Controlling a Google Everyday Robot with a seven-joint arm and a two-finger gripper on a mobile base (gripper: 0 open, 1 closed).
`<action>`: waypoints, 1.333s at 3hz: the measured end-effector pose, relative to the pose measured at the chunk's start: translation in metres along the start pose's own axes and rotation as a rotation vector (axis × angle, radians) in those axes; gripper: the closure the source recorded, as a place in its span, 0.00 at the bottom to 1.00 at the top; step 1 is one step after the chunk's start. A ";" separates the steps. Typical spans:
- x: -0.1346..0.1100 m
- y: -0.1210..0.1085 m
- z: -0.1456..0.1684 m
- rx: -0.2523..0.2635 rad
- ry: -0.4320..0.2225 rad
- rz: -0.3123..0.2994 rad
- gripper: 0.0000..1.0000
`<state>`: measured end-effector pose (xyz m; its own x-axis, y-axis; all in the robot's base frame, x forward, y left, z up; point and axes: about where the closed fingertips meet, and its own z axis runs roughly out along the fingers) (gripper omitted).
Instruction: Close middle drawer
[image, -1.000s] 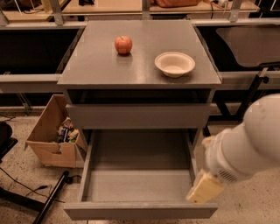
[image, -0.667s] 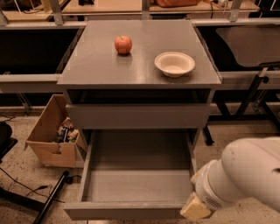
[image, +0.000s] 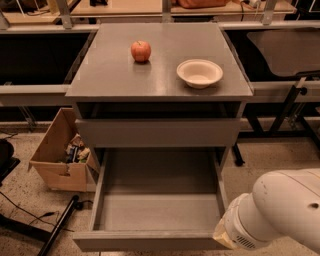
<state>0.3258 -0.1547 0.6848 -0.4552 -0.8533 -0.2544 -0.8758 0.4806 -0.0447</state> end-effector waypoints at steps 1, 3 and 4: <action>-0.007 0.022 0.036 -0.094 -0.012 -0.019 1.00; 0.018 0.083 0.163 -0.221 -0.047 -0.085 1.00; 0.023 0.073 0.214 -0.191 -0.087 -0.108 1.00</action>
Offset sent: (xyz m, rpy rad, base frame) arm -0.0456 0.0889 -0.1859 0.2109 0.1358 0.1269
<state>0.2857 -0.0964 0.4687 -0.3489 -0.8729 -0.3410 -0.9369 0.3332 0.1057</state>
